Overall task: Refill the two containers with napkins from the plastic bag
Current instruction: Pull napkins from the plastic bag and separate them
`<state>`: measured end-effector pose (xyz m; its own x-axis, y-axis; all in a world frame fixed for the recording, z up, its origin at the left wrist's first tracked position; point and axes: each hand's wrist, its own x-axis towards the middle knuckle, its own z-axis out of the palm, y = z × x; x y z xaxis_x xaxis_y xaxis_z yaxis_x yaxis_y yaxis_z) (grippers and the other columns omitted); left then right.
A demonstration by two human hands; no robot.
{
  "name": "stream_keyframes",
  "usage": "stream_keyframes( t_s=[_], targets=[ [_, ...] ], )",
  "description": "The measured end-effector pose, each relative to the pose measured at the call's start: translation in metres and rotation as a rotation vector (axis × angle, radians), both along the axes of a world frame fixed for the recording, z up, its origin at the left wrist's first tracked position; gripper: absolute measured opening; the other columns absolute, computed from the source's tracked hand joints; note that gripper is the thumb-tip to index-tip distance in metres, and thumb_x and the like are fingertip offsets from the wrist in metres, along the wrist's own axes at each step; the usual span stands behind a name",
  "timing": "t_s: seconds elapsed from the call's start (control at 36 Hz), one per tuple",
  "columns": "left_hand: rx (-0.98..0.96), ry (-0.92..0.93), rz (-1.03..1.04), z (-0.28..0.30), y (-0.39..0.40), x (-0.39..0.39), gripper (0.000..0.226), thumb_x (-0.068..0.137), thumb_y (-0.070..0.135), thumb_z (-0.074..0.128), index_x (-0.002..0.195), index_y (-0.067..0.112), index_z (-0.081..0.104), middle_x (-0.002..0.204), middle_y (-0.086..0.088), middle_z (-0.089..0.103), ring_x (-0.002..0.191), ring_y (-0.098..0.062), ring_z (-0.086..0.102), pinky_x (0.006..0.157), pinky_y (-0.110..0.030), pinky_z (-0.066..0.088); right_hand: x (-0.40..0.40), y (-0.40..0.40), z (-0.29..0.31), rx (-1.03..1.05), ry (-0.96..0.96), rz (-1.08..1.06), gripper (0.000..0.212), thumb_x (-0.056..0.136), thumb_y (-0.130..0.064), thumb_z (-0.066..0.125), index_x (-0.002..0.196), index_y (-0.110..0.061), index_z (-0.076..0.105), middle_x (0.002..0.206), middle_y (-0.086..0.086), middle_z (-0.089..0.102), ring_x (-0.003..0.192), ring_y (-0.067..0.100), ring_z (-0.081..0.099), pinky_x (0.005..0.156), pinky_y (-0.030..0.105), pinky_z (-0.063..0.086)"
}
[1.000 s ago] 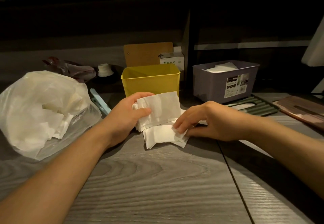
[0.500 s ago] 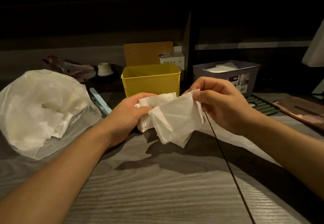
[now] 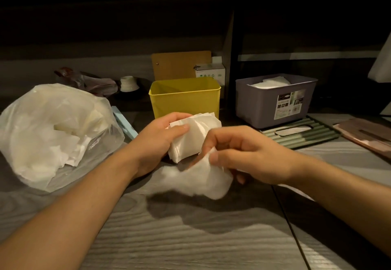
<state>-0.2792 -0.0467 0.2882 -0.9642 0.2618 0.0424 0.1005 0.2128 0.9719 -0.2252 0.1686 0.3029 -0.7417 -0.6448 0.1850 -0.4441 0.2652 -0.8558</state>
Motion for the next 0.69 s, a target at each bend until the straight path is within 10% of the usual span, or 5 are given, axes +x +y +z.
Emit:
stream_keyframes(
  t_s=[0.17, 0.28, 0.42, 0.53, 0.69],
  targets=[
    [0.074, -0.020, 0.090, 0.006, 0.007, 0.005, 0.032, 0.104, 0.045, 0.046, 0.107, 0.035, 0.076, 0.110, 0.003, 0.074, 0.110, -0.025, 0.066, 0.097, -0.046, 0.054, 0.001, -0.007, 0.000, 0.083, -0.020, 0.025, 0.013, 0.102, -0.003, 0.050, 0.096, -0.003, 0.061, 0.128, 0.000, 0.068, 0.073, -0.008, 0.063, 0.059, 0.013, 0.049],
    [0.076, -0.014, 0.104, 0.006, 0.008, 0.004, 0.030, 0.106, 0.032, 0.046, 0.108, 0.031, 0.076, 0.108, 0.004, 0.075, 0.109, -0.023, 0.068, 0.098, -0.046, 0.054, -0.009, -0.005, -0.007, 0.064, 0.043, -0.137, 0.016, 0.101, -0.013, 0.052, 0.091, -0.018, 0.064, 0.126, -0.018, 0.067, 0.113, 0.002, 0.063, 0.090, 0.039, 0.059],
    [0.070, -0.022, 0.057, 0.006, 0.005, 0.005, 0.030, 0.104, 0.038, 0.048, 0.113, 0.029, 0.075, 0.112, 0.004, 0.074, 0.109, -0.022, 0.067, 0.083, -0.035, 0.054, -0.024, -0.001, -0.011, -0.015, 0.169, -0.447, 0.011, 0.101, -0.022, 0.056, 0.097, -0.023, 0.067, 0.100, -0.009, 0.073, 0.092, 0.004, 0.067, 0.081, 0.031, 0.057],
    [0.119, -0.061, -0.003, 0.006, 0.004, 0.006, 0.057, 0.078, 0.064, 0.052, 0.118, 0.030, 0.072, 0.117, 0.006, 0.073, 0.115, -0.017, 0.066, 0.100, -0.039, 0.051, -0.032, 0.001, -0.013, -0.139, 0.128, -0.599, 0.012, 0.103, -0.023, 0.054, 0.099, -0.020, 0.065, 0.096, 0.001, 0.072, 0.080, 0.013, 0.071, 0.071, 0.036, 0.062],
    [0.001, 0.035, -0.026, 0.003, 0.004, 0.005, 0.048, 0.077, 0.042, 0.072, 0.123, 0.033, 0.066, 0.118, 0.004, 0.070, 0.108, -0.016, 0.068, 0.091, -0.036, 0.058, -0.042, -0.003, -0.019, -0.056, 0.207, -0.618, 0.011, 0.102, -0.026, 0.056, 0.100, -0.019, 0.064, 0.090, 0.007, 0.070, 0.085, 0.028, 0.066, 0.077, 0.050, 0.057]
  ],
)
